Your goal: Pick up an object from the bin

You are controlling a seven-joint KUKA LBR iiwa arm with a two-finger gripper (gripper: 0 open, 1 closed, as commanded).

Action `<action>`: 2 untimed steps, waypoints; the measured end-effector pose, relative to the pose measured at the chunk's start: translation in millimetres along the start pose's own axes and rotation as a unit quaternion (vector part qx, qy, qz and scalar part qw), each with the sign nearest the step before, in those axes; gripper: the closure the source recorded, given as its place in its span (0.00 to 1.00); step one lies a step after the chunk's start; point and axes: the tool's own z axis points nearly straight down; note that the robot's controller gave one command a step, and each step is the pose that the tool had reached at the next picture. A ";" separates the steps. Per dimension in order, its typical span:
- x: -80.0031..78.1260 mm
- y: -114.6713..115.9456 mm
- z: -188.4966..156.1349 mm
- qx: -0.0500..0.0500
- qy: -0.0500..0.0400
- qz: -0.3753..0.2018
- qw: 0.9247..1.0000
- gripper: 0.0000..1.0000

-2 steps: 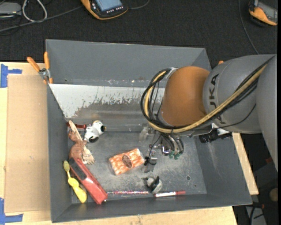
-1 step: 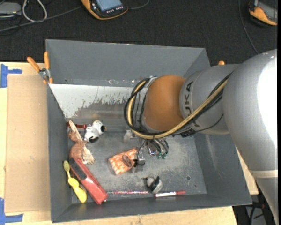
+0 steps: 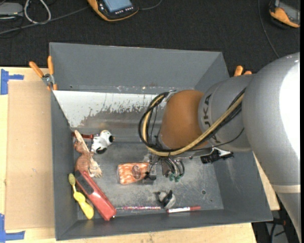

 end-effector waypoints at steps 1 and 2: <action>0.0 0.1 0.0 0.000 0.000 0.000 1.000 1.00; -4.3 6.4 -89.9 0.000 -0.002 -0.012 1.000 1.00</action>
Offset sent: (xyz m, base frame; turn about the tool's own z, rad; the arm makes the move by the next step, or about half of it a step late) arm 0.0131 0.0035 0.1186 -0.0132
